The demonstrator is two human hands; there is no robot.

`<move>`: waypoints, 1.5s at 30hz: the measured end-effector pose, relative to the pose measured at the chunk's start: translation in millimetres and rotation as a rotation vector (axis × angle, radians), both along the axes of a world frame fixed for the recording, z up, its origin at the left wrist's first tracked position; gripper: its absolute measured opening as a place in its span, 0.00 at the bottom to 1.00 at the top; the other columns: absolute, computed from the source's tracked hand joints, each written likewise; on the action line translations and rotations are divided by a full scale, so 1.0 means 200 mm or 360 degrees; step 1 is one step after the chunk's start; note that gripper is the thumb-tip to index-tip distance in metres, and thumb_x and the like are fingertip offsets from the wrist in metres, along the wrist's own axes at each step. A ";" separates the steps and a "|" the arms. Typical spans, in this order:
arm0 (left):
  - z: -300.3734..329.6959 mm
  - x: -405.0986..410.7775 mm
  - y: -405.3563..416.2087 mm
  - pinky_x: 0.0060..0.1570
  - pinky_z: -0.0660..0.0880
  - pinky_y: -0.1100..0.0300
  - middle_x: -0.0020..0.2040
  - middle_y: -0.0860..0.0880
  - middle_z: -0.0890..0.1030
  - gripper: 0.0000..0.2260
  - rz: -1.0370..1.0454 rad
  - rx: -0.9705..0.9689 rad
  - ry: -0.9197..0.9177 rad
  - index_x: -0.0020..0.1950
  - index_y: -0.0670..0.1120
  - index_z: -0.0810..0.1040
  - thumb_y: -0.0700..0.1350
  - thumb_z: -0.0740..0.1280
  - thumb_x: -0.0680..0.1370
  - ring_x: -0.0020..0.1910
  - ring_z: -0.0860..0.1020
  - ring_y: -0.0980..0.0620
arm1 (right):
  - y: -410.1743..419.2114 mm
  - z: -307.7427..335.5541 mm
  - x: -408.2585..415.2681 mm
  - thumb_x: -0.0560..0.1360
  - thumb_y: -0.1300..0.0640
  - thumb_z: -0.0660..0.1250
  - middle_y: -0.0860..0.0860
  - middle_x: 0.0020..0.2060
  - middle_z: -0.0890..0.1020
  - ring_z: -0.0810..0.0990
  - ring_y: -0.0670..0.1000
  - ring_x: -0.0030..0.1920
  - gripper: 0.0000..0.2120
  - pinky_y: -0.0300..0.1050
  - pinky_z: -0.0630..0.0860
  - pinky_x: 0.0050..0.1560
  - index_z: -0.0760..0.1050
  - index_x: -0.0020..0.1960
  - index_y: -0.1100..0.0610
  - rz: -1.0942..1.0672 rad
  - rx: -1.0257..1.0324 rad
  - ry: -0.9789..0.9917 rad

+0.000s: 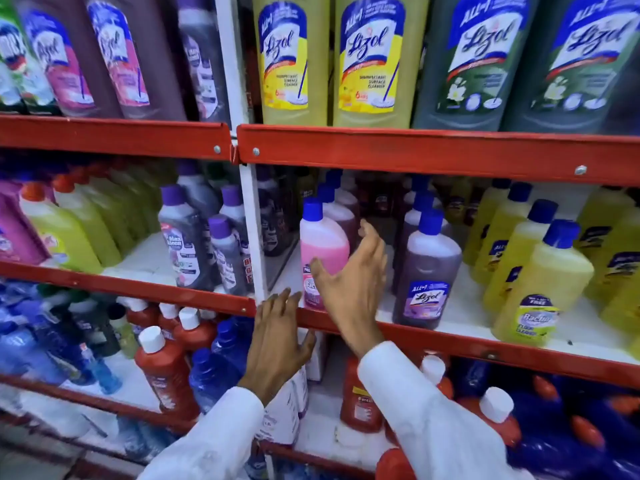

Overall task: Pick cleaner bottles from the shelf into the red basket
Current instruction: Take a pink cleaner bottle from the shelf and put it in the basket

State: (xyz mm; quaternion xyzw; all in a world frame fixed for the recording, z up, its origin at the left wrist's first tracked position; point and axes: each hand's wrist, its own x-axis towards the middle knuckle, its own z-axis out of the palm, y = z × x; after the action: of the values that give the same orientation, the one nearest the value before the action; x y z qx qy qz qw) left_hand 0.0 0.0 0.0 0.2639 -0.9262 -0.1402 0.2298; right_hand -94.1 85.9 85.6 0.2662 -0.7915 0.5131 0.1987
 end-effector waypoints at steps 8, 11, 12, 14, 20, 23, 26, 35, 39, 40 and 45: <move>-0.07 0.02 -0.05 0.78 0.55 0.42 0.78 0.44 0.65 0.29 -0.0130 -0.0108 -0.0125 0.75 0.46 0.63 0.51 0.64 0.75 0.78 0.58 0.41 | -0.27 -0.09 -0.02 0.60 0.48 0.81 0.55 0.62 0.77 0.78 0.59 0.61 0.44 0.59 0.78 0.58 0.63 0.69 0.57 -0.0036 -0.0337 -0.0356; -0.07 0.03 -0.06 0.80 0.52 0.43 0.79 0.46 0.63 0.30 -0.0157 -0.0172 -0.0175 0.77 0.48 0.59 0.52 0.63 0.76 0.79 0.57 0.43 | -0.25 -0.10 -0.07 0.58 0.53 0.82 0.53 0.55 0.77 0.79 0.58 0.56 0.42 0.47 0.78 0.51 0.65 0.65 0.58 0.0067 -0.0484 -0.0356; -0.07 0.03 -0.06 0.80 0.52 0.42 0.79 0.46 0.63 0.30 -0.0165 -0.0182 -0.0176 0.77 0.48 0.59 0.53 0.63 0.76 0.79 0.57 0.43 | -0.23 -0.09 -0.07 0.58 0.53 0.83 0.52 0.54 0.76 0.79 0.55 0.54 0.41 0.45 0.78 0.50 0.65 0.64 0.57 0.0088 -0.0531 -0.0361; -0.06 0.03 -0.06 0.80 0.52 0.42 0.78 0.45 0.64 0.30 -0.0157 -0.0194 -0.0154 0.76 0.48 0.60 0.53 0.63 0.76 0.79 0.58 0.42 | -0.16 -0.07 -0.06 0.56 0.51 0.82 0.45 0.51 0.76 0.78 0.41 0.49 0.40 0.37 0.79 0.46 0.64 0.61 0.50 0.0158 -0.0674 -0.0313; -0.05 0.00 -0.02 0.79 0.58 0.48 0.76 0.46 0.68 0.26 -0.0248 -0.0035 -0.0040 0.75 0.50 0.65 0.51 0.63 0.77 0.79 0.59 0.45 | 0.11 0.17 -0.07 0.55 0.52 0.79 0.53 0.50 0.79 0.80 0.47 0.45 0.36 0.39 0.79 0.42 0.68 0.60 0.52 0.0671 -0.1049 -0.0238; -0.04 -0.02 0.00 0.75 0.65 0.48 0.73 0.47 0.71 0.24 -0.0270 0.0006 -0.0037 0.72 0.51 0.69 0.51 0.65 0.76 0.76 0.63 0.44 | 0.23 0.28 -0.11 0.50 0.55 0.77 0.58 0.40 0.79 0.79 0.56 0.36 0.36 0.48 0.77 0.40 0.72 0.55 0.64 0.1472 -0.1278 -0.0654; -0.02 -0.03 0.00 0.67 0.73 0.49 0.67 0.49 0.76 0.22 -0.0272 0.0029 -0.0007 0.69 0.52 0.72 0.51 0.66 0.75 0.70 0.69 0.46 | 0.30 0.35 -0.10 0.51 0.53 0.76 0.54 0.40 0.79 0.78 0.54 0.35 0.38 0.45 0.76 0.37 0.71 0.58 0.62 0.2379 -0.1439 -0.1049; -0.02 -0.03 0.01 0.64 0.75 0.50 0.65 0.49 0.76 0.23 -0.0245 0.0128 0.0126 0.68 0.50 0.74 0.48 0.71 0.74 0.69 0.71 0.47 | 0.44 0.40 -0.06 0.53 0.55 0.75 0.54 0.41 0.79 0.79 0.53 0.35 0.36 0.47 0.74 0.37 0.68 0.59 0.61 0.2837 -0.1335 -0.1168; -0.01 -0.04 0.01 0.65 0.75 0.51 0.65 0.50 0.77 0.22 -0.0236 0.0135 0.0117 0.67 0.50 0.74 0.48 0.71 0.74 0.68 0.72 0.48 | 0.52 0.34 -0.07 0.50 0.58 0.75 0.55 0.39 0.81 0.79 0.54 0.34 0.32 0.46 0.77 0.37 0.76 0.55 0.61 0.2125 -0.1369 -0.0990; -0.01 -0.04 0.02 0.64 0.75 0.52 0.64 0.50 0.78 0.21 -0.0234 0.0125 0.0121 0.67 0.50 0.75 0.48 0.71 0.74 0.67 0.73 0.48 | 0.54 0.33 -0.06 0.49 0.59 0.74 0.54 0.36 0.82 0.79 0.53 0.32 0.28 0.45 0.77 0.36 0.79 0.50 0.59 0.1824 -0.1302 -0.0886; -0.01 -0.04 0.04 0.62 0.75 0.52 0.62 0.49 0.78 0.21 -0.0215 0.0096 0.0127 0.66 0.50 0.75 0.47 0.71 0.73 0.65 0.74 0.47 | 0.59 0.32 -0.03 0.50 0.57 0.80 0.46 0.38 0.82 0.81 0.49 0.36 0.36 0.43 0.78 0.35 0.74 0.56 0.55 0.0979 -0.1065 -0.0539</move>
State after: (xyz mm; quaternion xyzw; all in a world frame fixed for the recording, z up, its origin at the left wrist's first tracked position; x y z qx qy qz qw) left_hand -7.7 8.4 -1.0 0.2019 -0.9273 -0.1936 0.2487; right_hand -100.9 203.0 149.0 0.3223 -0.4887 0.8105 -0.0191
